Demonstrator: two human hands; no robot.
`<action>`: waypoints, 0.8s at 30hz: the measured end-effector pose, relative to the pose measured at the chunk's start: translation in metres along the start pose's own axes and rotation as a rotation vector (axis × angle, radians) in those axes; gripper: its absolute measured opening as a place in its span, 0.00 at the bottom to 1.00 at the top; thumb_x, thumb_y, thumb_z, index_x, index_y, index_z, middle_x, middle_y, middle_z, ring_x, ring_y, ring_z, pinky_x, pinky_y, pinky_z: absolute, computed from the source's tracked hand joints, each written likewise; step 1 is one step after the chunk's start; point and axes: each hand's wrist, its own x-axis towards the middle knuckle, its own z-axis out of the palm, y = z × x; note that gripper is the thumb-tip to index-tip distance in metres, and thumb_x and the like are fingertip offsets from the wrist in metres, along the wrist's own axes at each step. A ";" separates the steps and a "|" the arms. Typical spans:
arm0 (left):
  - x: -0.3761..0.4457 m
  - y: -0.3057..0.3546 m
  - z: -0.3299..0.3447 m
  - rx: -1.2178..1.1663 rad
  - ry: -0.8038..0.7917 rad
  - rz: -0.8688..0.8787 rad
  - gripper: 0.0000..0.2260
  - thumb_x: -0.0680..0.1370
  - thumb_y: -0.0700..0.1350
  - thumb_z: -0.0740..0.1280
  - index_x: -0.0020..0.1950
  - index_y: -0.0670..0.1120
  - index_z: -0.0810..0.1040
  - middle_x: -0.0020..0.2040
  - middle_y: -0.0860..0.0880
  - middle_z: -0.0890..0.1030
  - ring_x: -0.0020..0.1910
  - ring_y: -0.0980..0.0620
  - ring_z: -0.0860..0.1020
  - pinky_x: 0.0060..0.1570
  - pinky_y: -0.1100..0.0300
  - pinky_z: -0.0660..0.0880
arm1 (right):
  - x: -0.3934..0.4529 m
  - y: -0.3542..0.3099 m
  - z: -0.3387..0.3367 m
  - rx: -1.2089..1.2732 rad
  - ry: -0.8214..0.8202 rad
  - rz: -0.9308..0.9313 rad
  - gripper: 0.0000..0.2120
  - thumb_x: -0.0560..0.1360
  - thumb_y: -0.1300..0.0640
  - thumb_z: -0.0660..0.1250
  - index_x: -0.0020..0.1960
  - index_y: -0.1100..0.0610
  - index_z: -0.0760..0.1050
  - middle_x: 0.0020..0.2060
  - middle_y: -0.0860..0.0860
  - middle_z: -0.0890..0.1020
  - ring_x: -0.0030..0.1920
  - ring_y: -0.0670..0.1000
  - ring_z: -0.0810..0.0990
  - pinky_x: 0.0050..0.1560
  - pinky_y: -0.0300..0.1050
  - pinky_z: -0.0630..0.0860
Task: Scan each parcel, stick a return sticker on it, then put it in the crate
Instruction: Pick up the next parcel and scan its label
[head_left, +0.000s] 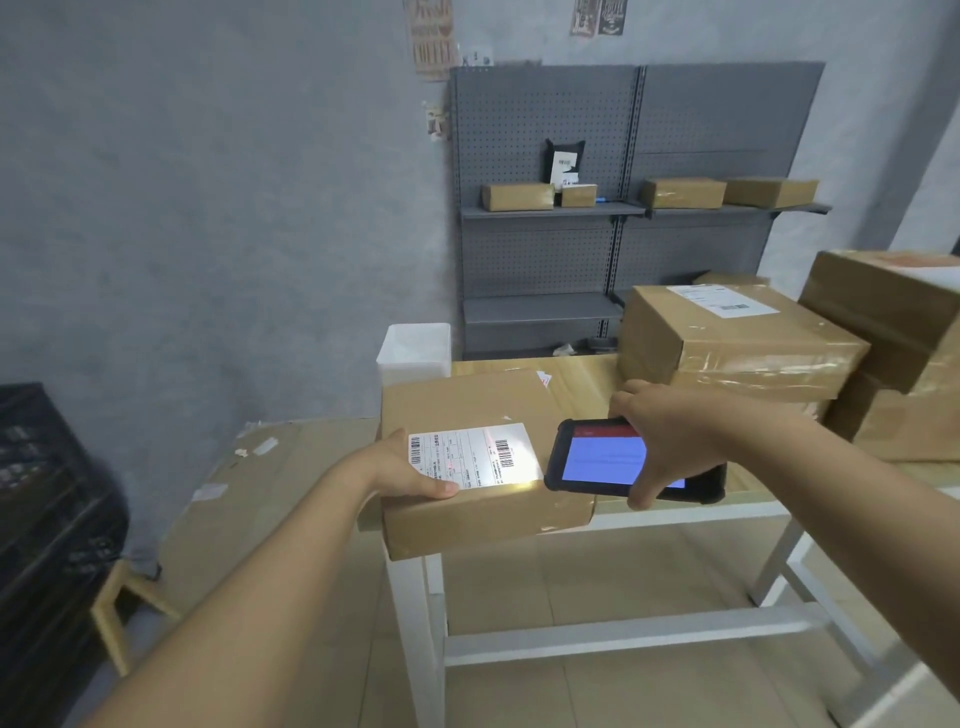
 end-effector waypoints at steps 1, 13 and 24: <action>0.000 0.001 0.000 0.006 -0.002 -0.005 0.47 0.63 0.60 0.79 0.74 0.49 0.59 0.70 0.51 0.69 0.60 0.49 0.70 0.53 0.55 0.70 | 0.000 0.000 -0.001 -0.007 -0.007 0.002 0.38 0.48 0.31 0.70 0.52 0.46 0.65 0.43 0.42 0.67 0.40 0.45 0.72 0.34 0.41 0.72; -0.001 0.000 0.000 0.015 -0.006 -0.010 0.46 0.63 0.60 0.78 0.73 0.49 0.59 0.68 0.52 0.70 0.55 0.51 0.69 0.40 0.57 0.69 | 0.003 -0.002 -0.001 0.023 -0.029 0.006 0.39 0.49 0.31 0.70 0.56 0.46 0.67 0.45 0.42 0.68 0.41 0.45 0.72 0.37 0.40 0.73; 0.001 0.000 0.001 0.047 -0.001 -0.004 0.48 0.62 0.62 0.78 0.74 0.49 0.58 0.69 0.51 0.70 0.55 0.51 0.70 0.44 0.54 0.71 | 0.007 -0.018 -0.023 -0.119 -0.041 0.008 0.37 0.52 0.34 0.73 0.54 0.50 0.68 0.44 0.44 0.68 0.43 0.49 0.75 0.41 0.47 0.79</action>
